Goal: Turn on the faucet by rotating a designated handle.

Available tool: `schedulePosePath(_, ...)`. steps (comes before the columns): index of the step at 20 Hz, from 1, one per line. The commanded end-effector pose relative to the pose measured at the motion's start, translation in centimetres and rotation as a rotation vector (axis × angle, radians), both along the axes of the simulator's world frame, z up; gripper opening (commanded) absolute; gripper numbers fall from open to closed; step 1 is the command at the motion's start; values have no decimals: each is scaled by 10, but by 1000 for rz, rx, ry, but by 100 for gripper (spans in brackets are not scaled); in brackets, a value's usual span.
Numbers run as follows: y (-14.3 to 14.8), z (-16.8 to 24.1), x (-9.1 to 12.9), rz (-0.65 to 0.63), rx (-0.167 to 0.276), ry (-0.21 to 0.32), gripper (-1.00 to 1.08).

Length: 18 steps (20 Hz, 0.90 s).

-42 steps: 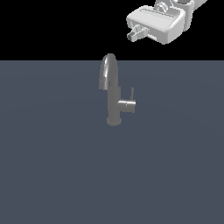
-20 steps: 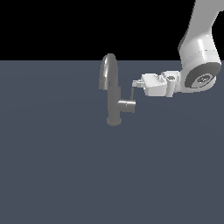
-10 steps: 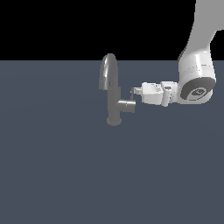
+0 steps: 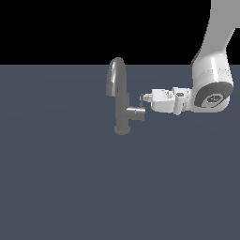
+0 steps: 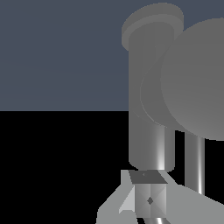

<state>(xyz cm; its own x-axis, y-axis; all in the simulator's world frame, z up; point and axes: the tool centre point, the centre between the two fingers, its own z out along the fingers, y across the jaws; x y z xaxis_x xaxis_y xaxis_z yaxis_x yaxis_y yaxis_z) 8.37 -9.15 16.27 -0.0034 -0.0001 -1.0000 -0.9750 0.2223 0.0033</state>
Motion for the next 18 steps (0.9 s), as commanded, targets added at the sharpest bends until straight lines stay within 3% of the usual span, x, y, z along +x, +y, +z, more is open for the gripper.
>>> schedulePosePath(1, 1, 1, -6, 0, 0, 0, -100)
schedulePosePath(18, 10, 4, -42, -4, -2, -3, -100)
